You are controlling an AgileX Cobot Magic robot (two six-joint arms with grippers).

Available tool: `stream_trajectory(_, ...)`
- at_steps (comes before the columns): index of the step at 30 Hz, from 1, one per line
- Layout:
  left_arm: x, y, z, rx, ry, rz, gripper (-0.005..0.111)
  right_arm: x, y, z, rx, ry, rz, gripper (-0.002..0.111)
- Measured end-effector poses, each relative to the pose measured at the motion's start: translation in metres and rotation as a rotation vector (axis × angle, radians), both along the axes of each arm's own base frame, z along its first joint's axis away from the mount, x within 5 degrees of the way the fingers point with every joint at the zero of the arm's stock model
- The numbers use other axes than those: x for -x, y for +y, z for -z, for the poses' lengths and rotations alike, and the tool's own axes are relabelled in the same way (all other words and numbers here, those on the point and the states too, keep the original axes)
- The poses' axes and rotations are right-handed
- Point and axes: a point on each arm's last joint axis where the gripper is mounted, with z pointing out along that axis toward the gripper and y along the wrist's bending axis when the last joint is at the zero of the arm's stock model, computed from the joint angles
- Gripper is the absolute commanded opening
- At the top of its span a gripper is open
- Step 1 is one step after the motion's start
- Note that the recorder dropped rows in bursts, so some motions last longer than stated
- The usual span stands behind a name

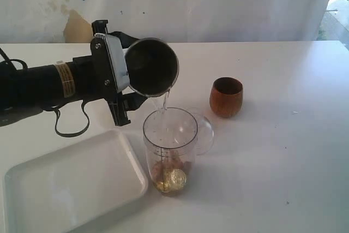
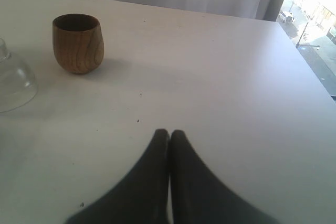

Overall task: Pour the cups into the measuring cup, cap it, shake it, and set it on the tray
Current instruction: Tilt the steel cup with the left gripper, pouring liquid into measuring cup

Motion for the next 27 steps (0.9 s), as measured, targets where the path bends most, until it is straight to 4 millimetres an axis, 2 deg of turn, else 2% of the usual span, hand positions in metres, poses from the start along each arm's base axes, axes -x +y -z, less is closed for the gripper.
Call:
stream_trajectory(13,0.002,-0.003,-0.008,-0.031,-0.199,0.06,0.0,0.0,0.0,0.0,0.0,0.0,0.0,0.0)
stream_trajectory(27,-0.003,0.0,-0.012,-0.037,-0.275,0.004,0.0,0.0,0.0,0.0,0.0,0.0,0.0,0.0)
